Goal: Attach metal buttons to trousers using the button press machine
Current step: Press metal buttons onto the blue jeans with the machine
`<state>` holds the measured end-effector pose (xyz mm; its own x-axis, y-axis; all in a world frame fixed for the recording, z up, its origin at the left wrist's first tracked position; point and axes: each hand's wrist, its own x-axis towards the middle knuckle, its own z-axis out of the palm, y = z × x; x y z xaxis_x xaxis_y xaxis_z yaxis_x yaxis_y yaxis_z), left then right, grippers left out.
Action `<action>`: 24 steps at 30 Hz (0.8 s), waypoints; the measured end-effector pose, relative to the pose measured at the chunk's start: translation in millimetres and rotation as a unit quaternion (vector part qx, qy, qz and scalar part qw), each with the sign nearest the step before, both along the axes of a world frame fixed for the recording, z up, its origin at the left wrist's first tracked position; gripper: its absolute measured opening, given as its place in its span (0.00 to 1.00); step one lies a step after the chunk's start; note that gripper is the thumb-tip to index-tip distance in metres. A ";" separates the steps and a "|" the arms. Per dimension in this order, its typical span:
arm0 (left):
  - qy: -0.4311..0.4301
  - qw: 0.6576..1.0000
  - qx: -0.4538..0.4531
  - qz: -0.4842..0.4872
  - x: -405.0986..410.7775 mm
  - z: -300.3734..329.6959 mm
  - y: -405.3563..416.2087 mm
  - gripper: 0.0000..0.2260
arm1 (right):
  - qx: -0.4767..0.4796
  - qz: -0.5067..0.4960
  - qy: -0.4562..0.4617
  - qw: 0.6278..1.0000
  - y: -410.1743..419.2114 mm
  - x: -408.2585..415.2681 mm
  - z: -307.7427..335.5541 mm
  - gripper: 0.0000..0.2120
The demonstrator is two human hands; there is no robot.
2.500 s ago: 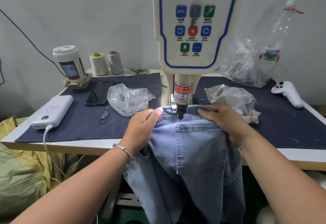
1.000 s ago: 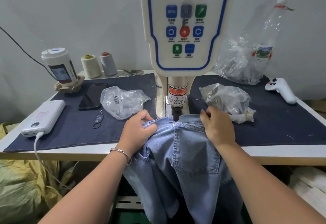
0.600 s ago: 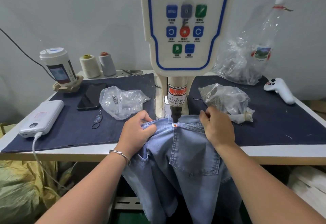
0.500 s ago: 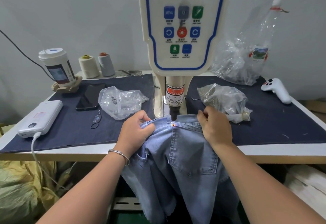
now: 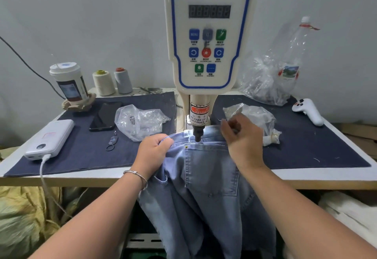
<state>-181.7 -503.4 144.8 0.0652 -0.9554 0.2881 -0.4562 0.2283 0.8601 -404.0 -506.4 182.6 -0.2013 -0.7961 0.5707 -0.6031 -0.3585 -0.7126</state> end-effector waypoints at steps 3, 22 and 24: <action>0.072 0.997 0.030 0.023 10.2 6.7 8.4 0.15 | 0.188 0.042 -0.033 0.981 2.0 3.3 29.8 0.10; 0.128 0.880 0.306 -0.341 42.7 70.6 68.8 0.31 | 0.473 0.433 -0.305 0.704 67.0 16.3 61.6 0.19; 0.030 0.870 0.309 -0.382 18.9 82.8 73.6 0.34 | 0.447 0.422 -0.296 0.732 70.3 17.5 65.4 0.15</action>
<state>-162.8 -429.8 227.5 -0.6598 -0.6978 -0.2788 -0.3252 -0.0693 0.9431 -386.5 -436.1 248.0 0.5750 -0.7815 -0.2421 0.0722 0.3432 -0.9365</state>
